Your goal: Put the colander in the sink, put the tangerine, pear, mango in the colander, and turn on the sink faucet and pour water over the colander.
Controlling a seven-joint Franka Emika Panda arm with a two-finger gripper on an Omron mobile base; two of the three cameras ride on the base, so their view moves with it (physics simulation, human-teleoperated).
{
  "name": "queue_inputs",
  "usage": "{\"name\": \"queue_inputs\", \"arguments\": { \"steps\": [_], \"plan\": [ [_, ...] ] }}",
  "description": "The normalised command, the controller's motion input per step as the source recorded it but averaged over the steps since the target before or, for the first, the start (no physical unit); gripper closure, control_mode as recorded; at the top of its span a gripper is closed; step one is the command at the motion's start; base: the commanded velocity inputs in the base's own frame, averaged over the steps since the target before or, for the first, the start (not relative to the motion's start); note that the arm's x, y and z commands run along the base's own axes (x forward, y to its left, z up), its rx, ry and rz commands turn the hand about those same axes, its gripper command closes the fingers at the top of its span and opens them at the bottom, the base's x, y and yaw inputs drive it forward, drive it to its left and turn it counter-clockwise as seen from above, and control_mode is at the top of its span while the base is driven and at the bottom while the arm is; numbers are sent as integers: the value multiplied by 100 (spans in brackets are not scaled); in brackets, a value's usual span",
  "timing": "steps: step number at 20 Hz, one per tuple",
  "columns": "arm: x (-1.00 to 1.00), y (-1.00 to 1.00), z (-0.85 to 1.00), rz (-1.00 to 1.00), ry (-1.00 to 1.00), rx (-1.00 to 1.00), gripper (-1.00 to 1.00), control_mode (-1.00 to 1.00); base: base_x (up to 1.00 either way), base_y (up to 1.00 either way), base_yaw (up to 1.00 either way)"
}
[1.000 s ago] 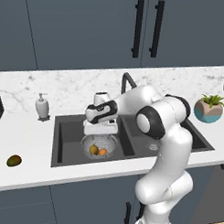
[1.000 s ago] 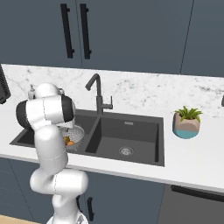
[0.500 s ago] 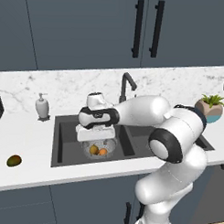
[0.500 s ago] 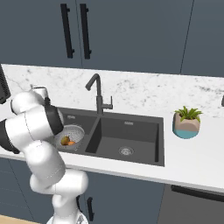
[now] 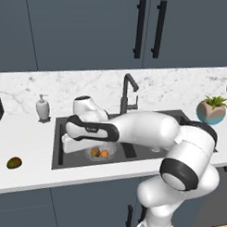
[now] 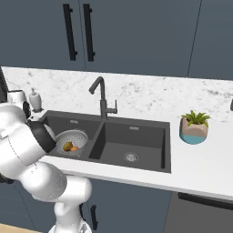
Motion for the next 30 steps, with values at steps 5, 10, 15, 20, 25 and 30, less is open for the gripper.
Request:
{"name": "queue_inputs", "arguments": {
  "steps": [5,10,15,20,25,30],
  "plan": [
    [-13,66,24,27,0,6,-100,-100,0,0,0],
    [0,64,9,28,0,5,-100,-100,0,0,0],
    [-2,42,1,62,0,1,-100,-100,0,0,0],
    [-4,24,0,67,-11,-1,-100,-100,0,0,0],
    [0,20,0,-5,-1,10,-100,-100,0,0,0],
    [0,28,-3,-79,0,21,-100,-100,0,0,0]
  ]
}}
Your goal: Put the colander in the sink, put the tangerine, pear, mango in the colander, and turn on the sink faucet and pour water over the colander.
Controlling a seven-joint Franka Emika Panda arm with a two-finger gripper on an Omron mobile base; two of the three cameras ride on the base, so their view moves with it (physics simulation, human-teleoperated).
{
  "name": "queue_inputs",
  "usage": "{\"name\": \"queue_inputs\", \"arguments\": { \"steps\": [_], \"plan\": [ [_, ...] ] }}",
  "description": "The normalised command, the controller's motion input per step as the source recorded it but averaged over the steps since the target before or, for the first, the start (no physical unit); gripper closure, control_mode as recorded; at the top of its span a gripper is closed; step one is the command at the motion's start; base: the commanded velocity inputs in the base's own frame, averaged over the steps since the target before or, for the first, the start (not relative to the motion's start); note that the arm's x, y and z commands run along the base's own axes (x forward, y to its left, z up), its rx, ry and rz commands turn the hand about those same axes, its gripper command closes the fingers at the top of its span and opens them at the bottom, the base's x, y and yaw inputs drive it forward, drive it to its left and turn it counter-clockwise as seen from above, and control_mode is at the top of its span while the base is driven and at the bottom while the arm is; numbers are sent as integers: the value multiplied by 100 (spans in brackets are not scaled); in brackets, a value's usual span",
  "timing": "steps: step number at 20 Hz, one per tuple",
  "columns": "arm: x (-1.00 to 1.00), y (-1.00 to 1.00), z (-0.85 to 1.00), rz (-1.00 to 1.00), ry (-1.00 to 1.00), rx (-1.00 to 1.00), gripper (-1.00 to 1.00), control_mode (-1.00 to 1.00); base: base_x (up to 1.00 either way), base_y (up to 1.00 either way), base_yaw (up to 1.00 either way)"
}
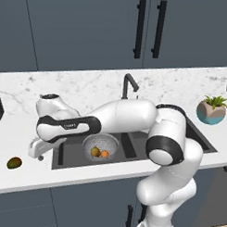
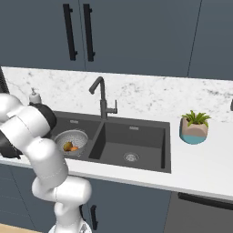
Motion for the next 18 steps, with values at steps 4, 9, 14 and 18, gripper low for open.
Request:
{"name": "queue_inputs", "arguments": {
  "steps": [4,9,14,18],
  "plan": [
    [-3,28,-9,-82,0,25,-100,-100,0,0,0],
    [2,34,-19,-81,6,29,-100,-100,0,0,0],
    [11,41,-18,-70,19,7,-100,-100,0,0,0],
    [12,47,-2,-57,17,0,-100,-100,0,0,0]
  ]
}}
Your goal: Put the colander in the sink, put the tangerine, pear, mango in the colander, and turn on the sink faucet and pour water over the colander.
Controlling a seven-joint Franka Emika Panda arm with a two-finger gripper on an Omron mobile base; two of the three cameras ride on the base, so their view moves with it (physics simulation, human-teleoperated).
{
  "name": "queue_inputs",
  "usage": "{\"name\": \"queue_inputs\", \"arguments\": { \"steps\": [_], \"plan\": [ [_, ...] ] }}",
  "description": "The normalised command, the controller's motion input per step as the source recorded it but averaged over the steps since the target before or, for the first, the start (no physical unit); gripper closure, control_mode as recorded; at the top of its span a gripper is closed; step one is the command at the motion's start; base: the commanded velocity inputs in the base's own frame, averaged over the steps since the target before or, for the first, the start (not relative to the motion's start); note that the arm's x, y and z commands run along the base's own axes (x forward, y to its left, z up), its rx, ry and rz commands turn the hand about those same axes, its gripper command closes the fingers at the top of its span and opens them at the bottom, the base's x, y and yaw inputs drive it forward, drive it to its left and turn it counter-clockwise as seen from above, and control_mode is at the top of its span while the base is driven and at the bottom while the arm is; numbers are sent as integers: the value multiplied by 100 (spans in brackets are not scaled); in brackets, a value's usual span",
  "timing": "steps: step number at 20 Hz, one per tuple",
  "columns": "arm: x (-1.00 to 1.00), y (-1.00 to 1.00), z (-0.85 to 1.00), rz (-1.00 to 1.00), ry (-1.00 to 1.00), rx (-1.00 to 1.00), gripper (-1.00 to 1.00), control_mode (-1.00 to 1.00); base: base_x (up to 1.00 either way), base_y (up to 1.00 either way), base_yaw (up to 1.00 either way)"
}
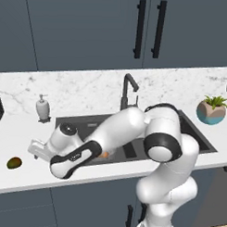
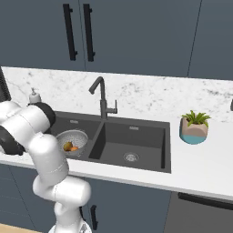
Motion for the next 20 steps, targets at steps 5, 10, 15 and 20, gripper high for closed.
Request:
{"name": "queue_inputs", "arguments": {
  "steps": [5,10,15,20],
  "plan": [
    [17,43,13,-36,23,0,-100,-100,0,0,0],
    [2,21,19,-12,27,0,-100,-100,0,0,0],
    [0,23,22,-2,19,0,-100,-100,0,0,0],
    [2,0,35,-6,9,0,-100,-100,0,0,0]
  ]
}}
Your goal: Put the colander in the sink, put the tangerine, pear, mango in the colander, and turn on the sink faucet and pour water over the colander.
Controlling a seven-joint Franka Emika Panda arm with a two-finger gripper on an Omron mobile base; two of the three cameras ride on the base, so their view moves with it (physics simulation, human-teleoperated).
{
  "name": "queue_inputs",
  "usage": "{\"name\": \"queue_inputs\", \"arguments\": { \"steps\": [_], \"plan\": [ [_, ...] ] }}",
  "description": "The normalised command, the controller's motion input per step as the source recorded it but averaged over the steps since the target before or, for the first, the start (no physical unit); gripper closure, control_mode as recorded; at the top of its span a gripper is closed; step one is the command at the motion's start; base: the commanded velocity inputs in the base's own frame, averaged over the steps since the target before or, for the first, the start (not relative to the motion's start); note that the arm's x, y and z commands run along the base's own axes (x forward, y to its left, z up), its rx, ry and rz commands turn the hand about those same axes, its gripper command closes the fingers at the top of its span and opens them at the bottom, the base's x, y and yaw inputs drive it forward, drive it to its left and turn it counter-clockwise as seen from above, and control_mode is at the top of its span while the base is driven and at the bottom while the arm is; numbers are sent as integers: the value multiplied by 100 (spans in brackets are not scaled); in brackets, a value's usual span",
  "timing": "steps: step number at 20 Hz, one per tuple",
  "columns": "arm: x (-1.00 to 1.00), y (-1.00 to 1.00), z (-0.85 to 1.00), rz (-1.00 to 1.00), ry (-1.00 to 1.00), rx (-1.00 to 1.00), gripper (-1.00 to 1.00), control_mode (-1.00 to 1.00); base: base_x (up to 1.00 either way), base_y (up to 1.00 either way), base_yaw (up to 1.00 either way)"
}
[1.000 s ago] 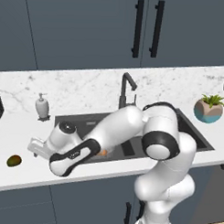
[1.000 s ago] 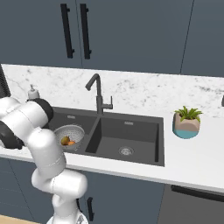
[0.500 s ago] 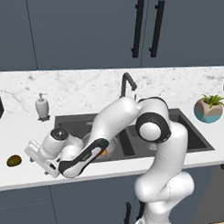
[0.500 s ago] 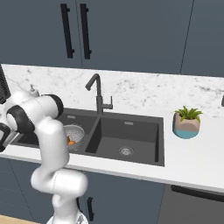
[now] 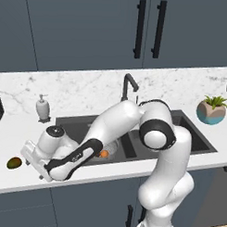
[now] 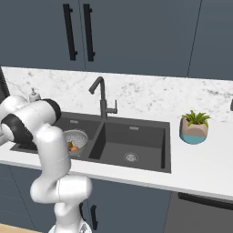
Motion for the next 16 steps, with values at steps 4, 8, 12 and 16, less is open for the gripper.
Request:
{"name": "queue_inputs", "arguments": {
  "steps": [4,8,12,16],
  "plan": [
    [2,13,31,-5,1,0,-100,-100,0,0,0],
    [20,21,27,-1,0,0,-100,-100,0,0,0],
    [34,45,11,0,0,0,-100,-100,0,0,0],
    [31,51,14,0,0,-2,-100,-100,0,0,0]
  ]
}}
